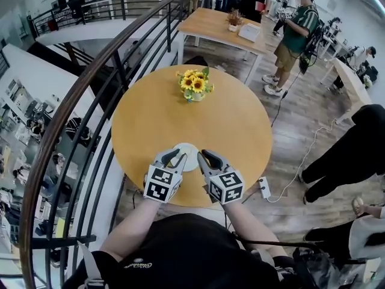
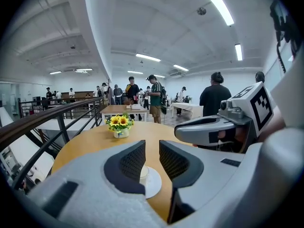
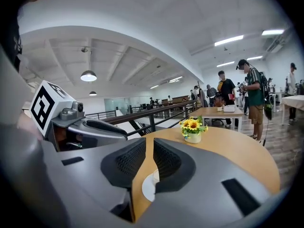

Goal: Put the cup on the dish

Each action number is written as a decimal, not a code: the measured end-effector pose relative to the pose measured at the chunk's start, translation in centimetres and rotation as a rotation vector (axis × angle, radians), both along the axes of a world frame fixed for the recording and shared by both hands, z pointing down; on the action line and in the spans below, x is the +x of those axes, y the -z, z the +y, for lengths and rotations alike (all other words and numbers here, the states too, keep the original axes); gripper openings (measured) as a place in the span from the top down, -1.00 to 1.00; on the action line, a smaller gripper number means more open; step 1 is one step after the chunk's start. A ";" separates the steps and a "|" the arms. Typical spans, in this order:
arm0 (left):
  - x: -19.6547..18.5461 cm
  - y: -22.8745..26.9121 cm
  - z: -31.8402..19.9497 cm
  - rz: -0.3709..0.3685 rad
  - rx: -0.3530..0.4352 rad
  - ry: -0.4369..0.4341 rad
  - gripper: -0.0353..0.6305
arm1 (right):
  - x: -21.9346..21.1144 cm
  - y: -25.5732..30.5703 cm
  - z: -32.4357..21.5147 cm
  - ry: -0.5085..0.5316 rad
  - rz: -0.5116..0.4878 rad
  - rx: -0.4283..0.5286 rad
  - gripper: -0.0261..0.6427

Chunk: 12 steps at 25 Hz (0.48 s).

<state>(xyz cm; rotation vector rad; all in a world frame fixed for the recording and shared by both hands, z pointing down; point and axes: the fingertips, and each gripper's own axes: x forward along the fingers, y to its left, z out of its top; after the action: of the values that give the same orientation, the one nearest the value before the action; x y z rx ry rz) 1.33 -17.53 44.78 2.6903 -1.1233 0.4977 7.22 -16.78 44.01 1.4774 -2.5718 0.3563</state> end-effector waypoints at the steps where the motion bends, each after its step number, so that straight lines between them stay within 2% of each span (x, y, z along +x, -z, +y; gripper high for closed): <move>1: -0.1 0.4 -0.1 0.007 0.011 0.004 0.62 | 0.0 0.3 0.0 -0.007 -0.004 0.009 0.78; 12: -0.6 0.7 0.3 0.032 -0.004 0.031 0.63 | -0.4 1.0 0.6 0.002 -0.008 0.031 0.82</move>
<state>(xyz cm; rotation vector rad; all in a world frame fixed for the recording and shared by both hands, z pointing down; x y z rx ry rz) 0.70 -17.27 44.06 2.6631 -1.1527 0.4503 6.85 -16.18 42.97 1.4862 -2.5964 0.3234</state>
